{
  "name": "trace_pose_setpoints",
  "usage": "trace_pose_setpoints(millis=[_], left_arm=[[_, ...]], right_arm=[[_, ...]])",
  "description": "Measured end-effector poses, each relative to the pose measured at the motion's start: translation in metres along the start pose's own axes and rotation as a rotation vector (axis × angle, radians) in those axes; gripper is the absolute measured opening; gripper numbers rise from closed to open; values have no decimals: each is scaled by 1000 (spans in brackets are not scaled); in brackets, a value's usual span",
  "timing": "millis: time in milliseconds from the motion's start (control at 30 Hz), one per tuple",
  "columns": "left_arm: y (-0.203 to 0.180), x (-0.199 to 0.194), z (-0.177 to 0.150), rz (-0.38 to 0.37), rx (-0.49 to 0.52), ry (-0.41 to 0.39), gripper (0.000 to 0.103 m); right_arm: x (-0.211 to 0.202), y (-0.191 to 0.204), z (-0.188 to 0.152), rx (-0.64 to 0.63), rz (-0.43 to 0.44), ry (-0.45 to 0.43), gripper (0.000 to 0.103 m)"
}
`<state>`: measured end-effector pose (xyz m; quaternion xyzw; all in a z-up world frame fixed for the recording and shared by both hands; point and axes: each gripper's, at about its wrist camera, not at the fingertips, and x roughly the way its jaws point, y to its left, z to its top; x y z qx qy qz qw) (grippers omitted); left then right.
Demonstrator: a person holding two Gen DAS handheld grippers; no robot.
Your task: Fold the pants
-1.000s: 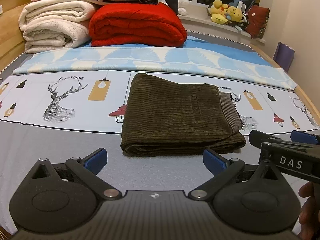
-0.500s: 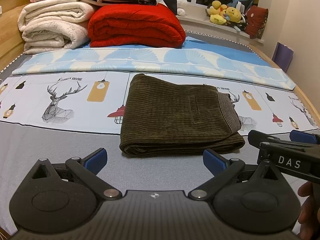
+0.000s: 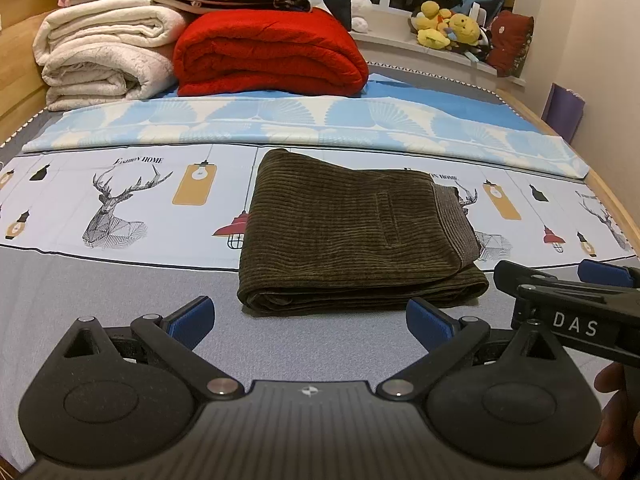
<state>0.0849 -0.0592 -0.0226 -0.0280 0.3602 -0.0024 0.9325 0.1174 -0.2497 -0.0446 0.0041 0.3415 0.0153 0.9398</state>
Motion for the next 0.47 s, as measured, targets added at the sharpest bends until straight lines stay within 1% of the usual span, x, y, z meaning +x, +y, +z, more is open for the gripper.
trace_pose_setpoints(millis=[467], left_arm=[[3, -2, 4, -16, 20, -21, 102]], right_arm=[[4, 1, 2, -2, -5, 8, 95]])
